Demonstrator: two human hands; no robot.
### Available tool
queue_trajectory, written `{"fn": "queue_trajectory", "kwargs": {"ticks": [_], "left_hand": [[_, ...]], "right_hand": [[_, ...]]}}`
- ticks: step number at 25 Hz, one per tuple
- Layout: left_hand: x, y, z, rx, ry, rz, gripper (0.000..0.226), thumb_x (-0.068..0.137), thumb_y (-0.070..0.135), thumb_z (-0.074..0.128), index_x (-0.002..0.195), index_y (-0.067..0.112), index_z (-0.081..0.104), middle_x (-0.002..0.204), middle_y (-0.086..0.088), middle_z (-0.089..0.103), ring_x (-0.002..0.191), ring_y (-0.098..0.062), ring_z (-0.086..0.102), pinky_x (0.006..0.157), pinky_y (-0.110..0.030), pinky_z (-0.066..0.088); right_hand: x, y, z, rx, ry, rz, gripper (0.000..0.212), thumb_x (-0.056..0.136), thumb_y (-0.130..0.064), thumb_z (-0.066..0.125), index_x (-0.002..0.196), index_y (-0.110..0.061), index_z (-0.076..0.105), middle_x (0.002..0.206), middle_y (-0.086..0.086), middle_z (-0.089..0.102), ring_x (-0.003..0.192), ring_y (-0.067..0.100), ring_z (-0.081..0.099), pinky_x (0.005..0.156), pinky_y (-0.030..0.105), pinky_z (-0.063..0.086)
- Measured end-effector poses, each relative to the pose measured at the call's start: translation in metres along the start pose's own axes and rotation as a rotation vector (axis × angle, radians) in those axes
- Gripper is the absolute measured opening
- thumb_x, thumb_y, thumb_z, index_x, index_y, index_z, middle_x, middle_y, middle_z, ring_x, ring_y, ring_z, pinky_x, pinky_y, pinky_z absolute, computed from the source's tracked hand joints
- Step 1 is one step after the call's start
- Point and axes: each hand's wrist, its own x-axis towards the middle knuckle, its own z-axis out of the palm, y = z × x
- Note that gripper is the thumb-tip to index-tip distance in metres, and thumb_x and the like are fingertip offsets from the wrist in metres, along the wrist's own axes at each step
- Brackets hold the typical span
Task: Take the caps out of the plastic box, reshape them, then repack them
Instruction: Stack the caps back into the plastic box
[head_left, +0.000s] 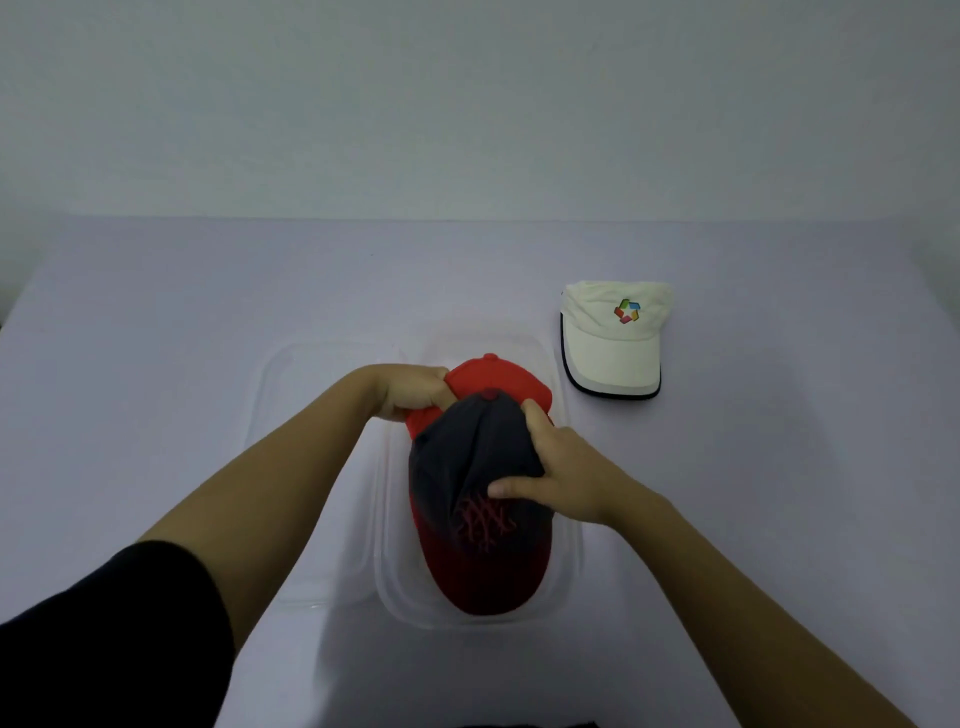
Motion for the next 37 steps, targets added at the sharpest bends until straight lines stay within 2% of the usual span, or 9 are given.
{"fn": "queue_trajectory", "kwargs": {"ticks": [7,10,12,15,18,24,30,34,37], "left_hand": [[0.016,-0.007,0.000,0.037,0.112,-0.100,0.037,0.077,0.006,0.062,0.114,0.008,0.058,0.110,-0.014,0.063,0.096,-0.029,0.064,0.088,-0.041,0.055],[0.013,-0.004,-0.001,0.113,0.264,-0.088,0.072,0.080,0.006,0.066,0.140,0.020,0.028,0.127,-0.013,0.050,0.113,-0.030,0.054,0.099,-0.044,0.047],[0.005,-0.001,0.000,0.154,0.404,-0.027,0.076,0.083,0.009,0.063,0.143,0.027,0.020,0.132,-0.014,0.046,0.116,-0.030,0.051,0.102,-0.044,0.044],[-0.010,-0.003,0.015,0.188,0.577,0.094,0.053,0.095,0.031,0.047,0.144,0.024,0.028,0.147,-0.008,0.035,0.132,-0.026,0.039,0.109,-0.038,0.035],[-0.018,-0.022,0.036,0.225,0.606,0.136,0.066,0.091,0.049,0.047,0.147,0.024,0.023,0.155,-0.002,0.022,0.142,-0.022,0.026,0.115,-0.040,0.028],[-0.024,-0.039,0.057,-0.024,0.653,0.198,0.092,0.074,0.036,0.074,0.146,0.029,0.017,0.150,-0.001,0.023,0.134,-0.021,0.034,0.108,-0.043,0.039],[-0.027,-0.039,0.069,-0.043,0.666,0.190,0.088,0.077,0.034,0.072,0.145,0.033,0.015,0.143,-0.003,0.021,0.127,-0.025,0.038,0.104,-0.039,0.043],[-0.032,-0.038,0.068,0.000,0.638,0.202,0.088,0.080,0.033,0.070,0.145,0.034,0.012,0.140,-0.001,0.019,0.127,-0.024,0.036,0.105,-0.036,0.040],[-0.034,-0.040,0.066,0.036,0.655,0.192,0.090,0.080,0.035,0.070,0.146,0.033,0.010,0.138,-0.001,0.018,0.120,-0.019,0.035,0.104,-0.034,0.039]], "right_hand": [[0.024,0.020,0.003,0.010,-0.126,0.166,0.074,0.078,-0.039,0.071,0.128,-0.014,0.021,0.123,0.009,0.052,0.107,0.023,0.056,0.086,0.035,0.053],[0.030,0.027,0.010,0.017,-0.121,0.220,0.085,0.076,-0.042,0.072,0.135,-0.012,0.018,0.130,0.011,0.049,0.112,0.025,0.053,0.091,0.036,0.051],[0.030,0.027,0.015,0.004,-0.036,0.225,0.087,0.073,-0.043,0.075,0.134,-0.012,0.022,0.133,0.010,0.041,0.114,0.021,0.049,0.094,0.033,0.048],[0.030,0.027,0.020,0.029,0.094,0.236,0.095,0.065,-0.044,0.081,0.134,-0.014,0.022,0.137,0.007,0.021,0.118,0.016,0.035,0.102,0.030,0.038],[0.033,0.030,0.024,0.184,0.062,0.262,0.108,0.055,-0.044,0.085,0.134,-0.025,0.015,0.139,0.003,0.022,0.129,0.020,0.033,0.108,0.040,0.037],[0.034,0.036,0.025,0.253,0.134,0.263,0.101,0.046,-0.027,0.092,0.115,-0.026,0.019,0.124,0.000,0.026,0.120,0.020,0.035,0.098,0.035,0.044],[0.039,0.035,0.016,0.259,0.015,0.253,0.134,0.027,-0.041,0.092,0.124,-0.055,0.001,0.139,0.002,0.031,0.128,0.024,0.038,0.102,0.048,0.044],[0.037,0.030,-0.004,0.183,-0.025,0.227,0.128,0.034,-0.030,0.092,0.125,-0.045,0.003,0.133,0.009,0.037,0.121,0.026,0.045,0.098,0.044,0.048],[0.033,0.022,-0.019,-0.102,-0.010,0.199,0.119,0.042,-0.029,0.093,0.129,-0.036,0.011,0.119,0.010,0.046,0.113,0.025,0.045,0.092,0.043,0.048]]}}
